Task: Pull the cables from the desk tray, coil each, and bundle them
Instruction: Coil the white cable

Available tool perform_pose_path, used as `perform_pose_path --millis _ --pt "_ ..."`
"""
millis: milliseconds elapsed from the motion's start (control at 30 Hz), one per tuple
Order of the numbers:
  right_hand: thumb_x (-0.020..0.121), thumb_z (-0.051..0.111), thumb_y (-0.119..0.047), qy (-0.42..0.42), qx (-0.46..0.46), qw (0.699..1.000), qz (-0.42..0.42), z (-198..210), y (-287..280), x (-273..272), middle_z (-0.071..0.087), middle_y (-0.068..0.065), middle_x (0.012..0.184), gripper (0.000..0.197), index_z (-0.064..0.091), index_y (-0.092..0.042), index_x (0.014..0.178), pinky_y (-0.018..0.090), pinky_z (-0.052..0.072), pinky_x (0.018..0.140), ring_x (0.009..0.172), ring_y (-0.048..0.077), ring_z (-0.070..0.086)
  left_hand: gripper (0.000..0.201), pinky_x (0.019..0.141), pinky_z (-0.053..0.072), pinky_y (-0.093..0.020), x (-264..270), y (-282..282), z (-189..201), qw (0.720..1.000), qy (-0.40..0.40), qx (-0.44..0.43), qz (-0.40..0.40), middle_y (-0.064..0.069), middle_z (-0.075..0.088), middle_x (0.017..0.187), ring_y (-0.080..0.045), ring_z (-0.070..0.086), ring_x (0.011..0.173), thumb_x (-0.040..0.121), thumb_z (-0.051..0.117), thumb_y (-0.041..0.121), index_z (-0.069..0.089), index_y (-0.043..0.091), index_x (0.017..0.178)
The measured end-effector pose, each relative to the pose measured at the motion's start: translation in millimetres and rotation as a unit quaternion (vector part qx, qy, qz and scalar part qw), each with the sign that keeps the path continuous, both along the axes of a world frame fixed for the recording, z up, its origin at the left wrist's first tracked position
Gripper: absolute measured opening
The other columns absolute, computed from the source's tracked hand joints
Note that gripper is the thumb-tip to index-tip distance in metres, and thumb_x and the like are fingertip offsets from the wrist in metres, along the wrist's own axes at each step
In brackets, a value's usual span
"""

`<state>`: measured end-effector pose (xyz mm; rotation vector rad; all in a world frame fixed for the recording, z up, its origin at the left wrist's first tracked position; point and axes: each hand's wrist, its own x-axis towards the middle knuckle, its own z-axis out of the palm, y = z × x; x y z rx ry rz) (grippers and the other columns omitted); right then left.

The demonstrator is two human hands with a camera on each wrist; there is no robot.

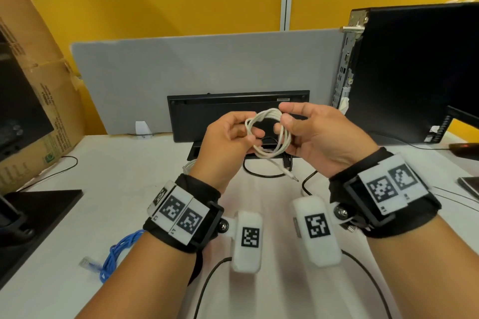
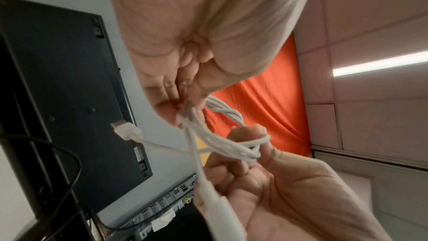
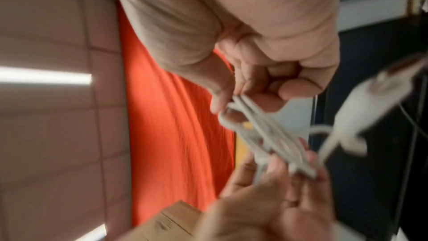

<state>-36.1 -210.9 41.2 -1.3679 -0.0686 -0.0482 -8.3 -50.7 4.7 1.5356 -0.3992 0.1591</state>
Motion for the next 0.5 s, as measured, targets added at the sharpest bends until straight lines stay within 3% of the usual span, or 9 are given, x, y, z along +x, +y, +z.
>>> perform_pose_path --millis 67,133,267,367,400,500 --pt "0.089 0.064 -0.003 -0.033 -0.110 0.993 -0.010 -1.2 3.6 -1.5 0.071 0.007 0.074 0.021 0.061 -0.017 0.105 0.023 0.050 0.060 0.065 0.014 0.066 0.043 0.073 0.057 -0.033 -3.0 -2.4 3.6 1.000 0.005 0.014 -0.016 -0.009 0.059 0.078 -0.020 0.063 0.074 0.085 0.043 -0.022 0.062 0.004 0.114" --pt "0.088 0.066 -0.005 -0.053 -0.161 0.985 -0.024 -3.3 5.5 -1.1 0.074 0.009 0.075 0.022 0.061 -0.019 0.105 0.020 0.050 0.054 0.062 0.013 0.069 0.042 0.069 0.050 -0.033 -4.3 -3.9 6.0 0.999 0.025 0.029 -0.013 -0.007 0.049 0.072 -0.017 0.053 0.064 0.086 0.037 -0.021 0.065 0.004 0.104" --pt "0.087 0.068 -0.010 -0.039 -0.150 0.988 -0.019 -6.1 5.9 1.8 0.075 0.003 0.074 0.023 0.060 -0.021 0.105 0.036 0.048 0.075 0.071 0.015 0.069 0.017 0.057 0.038 -0.028 -4.7 -3.0 10.9 0.995 0.095 -0.020 -0.017 -0.004 0.043 0.062 -0.013 0.039 0.052 0.093 0.050 0.004 0.066 0.001 0.088" --pt "0.092 0.061 -0.008 -0.013 -0.078 0.997 0.014 -8.8 7.5 3.5 0.070 0.002 0.069 0.018 0.060 -0.015 0.108 0.043 0.047 0.084 0.071 0.017 0.064 0.023 0.056 0.045 -0.023 -8.2 -1.9 7.6 0.999 0.013 0.034 -0.001 0.007 0.054 0.058 -0.006 0.049 0.052 0.094 0.060 0.023 0.066 0.002 0.087" --pt "0.094 0.057 -0.008 -0.006 -0.049 0.998 0.028 -9.3 9.2 3.5 0.067 0.002 0.067 0.016 0.060 -0.012 0.109 0.044 0.047 0.084 0.070 0.017 0.061 0.023 0.057 0.046 -0.025 -9.6 -3.0 7.0 0.999 -0.001 0.031 0.010 0.005 0.057 0.059 -0.006 0.051 0.052 0.094 0.061 0.024 0.065 0.003 0.085" --pt "0.093 0.059 -0.010 -0.015 -0.026 0.997 0.074 -8.1 13.8 -0.9 0.065 0.005 0.073 0.022 0.060 -0.005 0.114 0.034 0.054 0.071 0.067 0.016 0.064 0.026 0.060 0.048 -0.033 -8.4 -7.9 4.9 0.998 -0.021 0.020 0.058 -0.018 0.061 0.073 -0.012 0.053 0.057 0.092 0.063 0.023 0.064 -0.002 0.084"
